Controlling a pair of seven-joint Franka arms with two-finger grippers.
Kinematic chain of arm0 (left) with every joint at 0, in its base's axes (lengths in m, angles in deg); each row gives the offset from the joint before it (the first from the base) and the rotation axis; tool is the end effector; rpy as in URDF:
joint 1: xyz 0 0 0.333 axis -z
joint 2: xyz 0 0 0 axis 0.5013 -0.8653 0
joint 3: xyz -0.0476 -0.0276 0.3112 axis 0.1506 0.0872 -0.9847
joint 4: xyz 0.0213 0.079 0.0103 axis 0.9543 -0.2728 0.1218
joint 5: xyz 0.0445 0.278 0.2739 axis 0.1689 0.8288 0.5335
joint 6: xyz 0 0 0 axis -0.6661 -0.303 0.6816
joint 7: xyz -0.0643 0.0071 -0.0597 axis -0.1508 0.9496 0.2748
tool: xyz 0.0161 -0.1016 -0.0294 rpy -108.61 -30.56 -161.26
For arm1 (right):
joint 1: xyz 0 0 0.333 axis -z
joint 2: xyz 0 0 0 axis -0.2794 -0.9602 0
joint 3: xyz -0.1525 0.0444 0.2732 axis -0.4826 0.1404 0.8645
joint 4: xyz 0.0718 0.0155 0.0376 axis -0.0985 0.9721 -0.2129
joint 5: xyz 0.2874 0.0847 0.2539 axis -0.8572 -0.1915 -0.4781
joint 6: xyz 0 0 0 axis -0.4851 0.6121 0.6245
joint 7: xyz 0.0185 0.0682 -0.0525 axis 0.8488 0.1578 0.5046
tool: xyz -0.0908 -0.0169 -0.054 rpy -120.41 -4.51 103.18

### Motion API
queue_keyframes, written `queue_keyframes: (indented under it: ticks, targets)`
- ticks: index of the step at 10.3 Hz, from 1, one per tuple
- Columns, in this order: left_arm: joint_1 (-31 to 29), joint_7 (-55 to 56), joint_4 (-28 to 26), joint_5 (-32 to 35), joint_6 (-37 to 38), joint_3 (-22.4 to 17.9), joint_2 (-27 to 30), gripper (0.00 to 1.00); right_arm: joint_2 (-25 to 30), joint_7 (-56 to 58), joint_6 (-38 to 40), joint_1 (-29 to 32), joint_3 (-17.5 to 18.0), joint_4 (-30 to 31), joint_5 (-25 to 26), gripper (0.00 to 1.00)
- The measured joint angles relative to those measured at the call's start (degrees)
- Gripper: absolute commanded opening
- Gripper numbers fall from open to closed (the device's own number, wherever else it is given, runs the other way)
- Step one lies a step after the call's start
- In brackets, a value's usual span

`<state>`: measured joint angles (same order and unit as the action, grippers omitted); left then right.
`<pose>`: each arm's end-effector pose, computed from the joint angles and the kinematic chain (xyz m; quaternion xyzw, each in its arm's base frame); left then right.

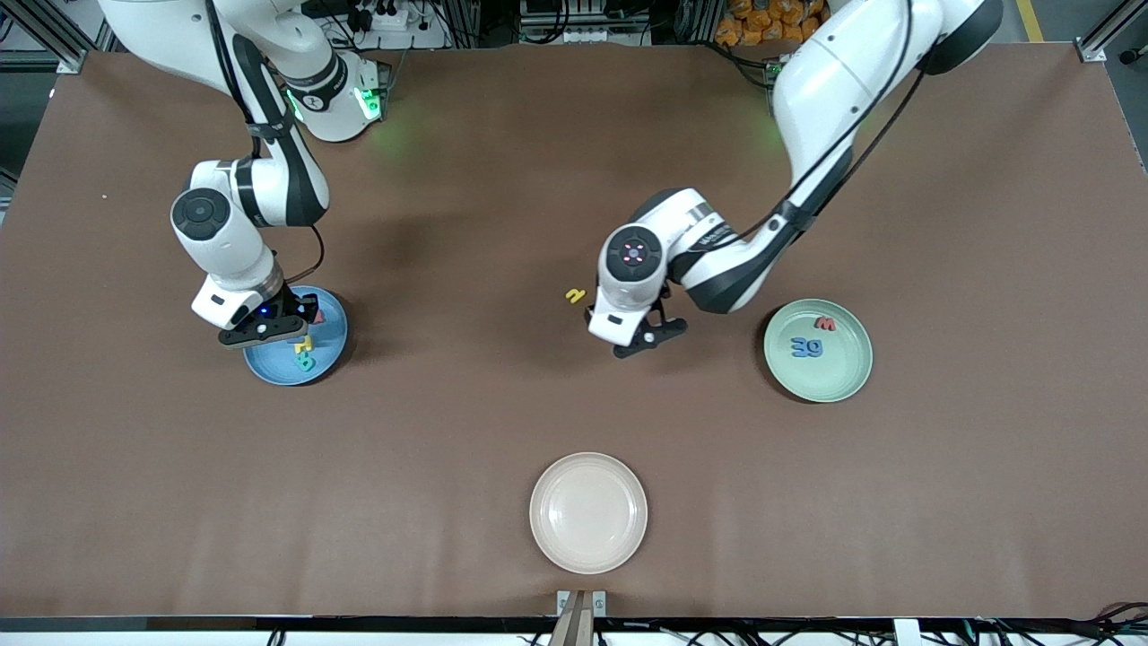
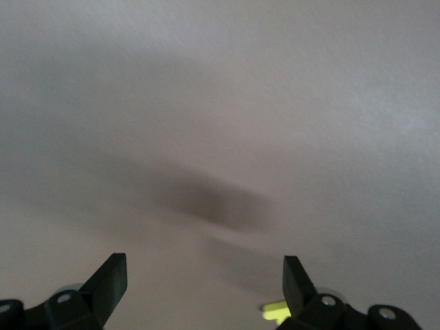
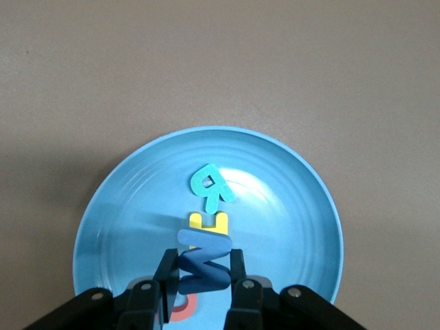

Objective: Sort uppercase to blue plate, lowercase to green plate
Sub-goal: 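Release the W on the blue plate while the left gripper lowers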

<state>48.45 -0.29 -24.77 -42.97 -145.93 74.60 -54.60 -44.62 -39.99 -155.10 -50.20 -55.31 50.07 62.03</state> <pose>0.5031 -0.4697 0.2222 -0.9770 -0.2006 0.0672 0.0250 0.5058 0.0290 0.2315 0.9858 0.1408 0.0524 0.0750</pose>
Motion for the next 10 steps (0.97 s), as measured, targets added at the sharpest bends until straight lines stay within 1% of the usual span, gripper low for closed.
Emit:
queue_keyframes:
  ticks: [1, 2, 3, 5, 7, 9, 10]
  targets:
    - [2.8, 2.72, 0.58, 0.0, -1.5, -2.19, -0.67, 1.0, 0.05, 0.0, 0.0, 0.0, 0.0, -0.01, 0.0, 0.41]
    - [6.09, 6.14, 0.87, 0.0, -3.29, -4.83, -1.16, 1.0, 0.16, 0.0, 0.0, 0.0, -0.01, -0.01, 0.0, 0.47]
    - [8.73, 9.39, 0.98, 0.0, -4.38, -6.5, -1.64, 1.0, 0.38, 0.0, 0.0, 0.01, -0.01, -0.01, 0.0, 0.53]
    - [11.64, 13.92, 1.04, 0.0, -5.09, -7.3, -2.35, 1.0, 1.02, 0.0, 0.16, 0.01, -0.23, -0.04, 0.0, 0.55]
    - [11.95, 15.51, 1.24, 0.0, -7.9, -7.4, -2.34, 1.0, 2.17, -0.02, 1.69, 0.03, -0.95, -0.22, -0.83, 0.58]
    - [12.07, 16.6, 1.25, 0.0, -10.15, -7.45, -2.35, 1.0, 4.82, -0.03, 6.03, 0.03, -1.22, -1.56, -4.79, 0.6]
    - [12.32, 17.17, 1.21, 0.0, -10.39, -7.45, -2.35, 1.0, 6.17, 0.0, 10.36, 0.02, -1.54, -3.69, -7.14, 0.6]
